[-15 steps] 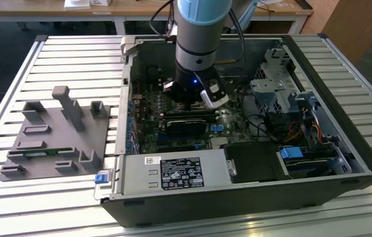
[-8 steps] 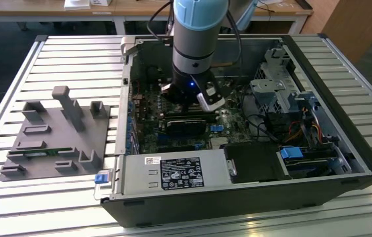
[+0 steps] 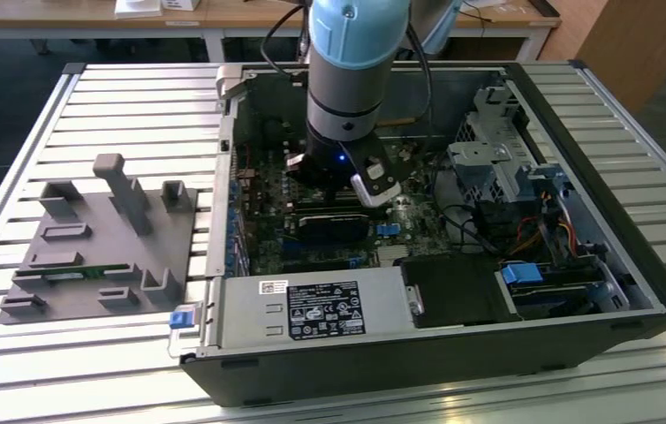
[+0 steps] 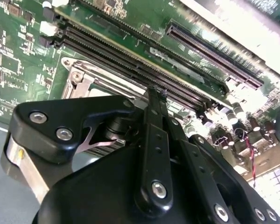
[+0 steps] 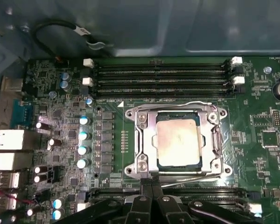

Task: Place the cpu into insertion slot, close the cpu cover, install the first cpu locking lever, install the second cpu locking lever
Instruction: 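Install the second cpu locking lever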

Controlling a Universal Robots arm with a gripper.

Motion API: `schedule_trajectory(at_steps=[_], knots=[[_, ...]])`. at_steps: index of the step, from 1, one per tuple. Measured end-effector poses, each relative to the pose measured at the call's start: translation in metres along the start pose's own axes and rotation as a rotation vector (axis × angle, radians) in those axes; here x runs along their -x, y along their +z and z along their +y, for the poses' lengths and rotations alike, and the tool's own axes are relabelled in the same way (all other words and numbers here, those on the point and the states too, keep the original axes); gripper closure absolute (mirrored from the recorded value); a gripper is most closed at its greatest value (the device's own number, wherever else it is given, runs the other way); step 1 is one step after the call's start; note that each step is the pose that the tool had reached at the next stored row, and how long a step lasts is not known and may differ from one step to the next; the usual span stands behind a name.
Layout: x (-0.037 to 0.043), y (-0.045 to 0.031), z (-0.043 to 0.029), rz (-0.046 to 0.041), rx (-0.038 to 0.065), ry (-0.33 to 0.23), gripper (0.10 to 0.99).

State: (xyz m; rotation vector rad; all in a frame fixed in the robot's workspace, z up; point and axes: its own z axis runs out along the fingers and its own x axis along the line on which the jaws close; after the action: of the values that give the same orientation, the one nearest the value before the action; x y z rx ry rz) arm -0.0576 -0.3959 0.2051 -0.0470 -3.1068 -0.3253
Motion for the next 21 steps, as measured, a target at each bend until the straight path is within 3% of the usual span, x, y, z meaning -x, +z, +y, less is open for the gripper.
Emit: schedule_trajectory(at_steps=[2, 6, 13, 21], knots=[[-0.0004, -0.0006, -0.0028, 0.0002, 0.008, 0.0, 0.98], [-0.0034, -0.0015, -0.0077, 0.0009, 0.033, 0.0, 0.98], [-0.007, 0.0011, -0.0104, 0.0017, 0.055, -0.001, 0.98], [-0.0131, 0.0059, -0.0115, 0.0027, 0.087, -0.001, 0.98]])
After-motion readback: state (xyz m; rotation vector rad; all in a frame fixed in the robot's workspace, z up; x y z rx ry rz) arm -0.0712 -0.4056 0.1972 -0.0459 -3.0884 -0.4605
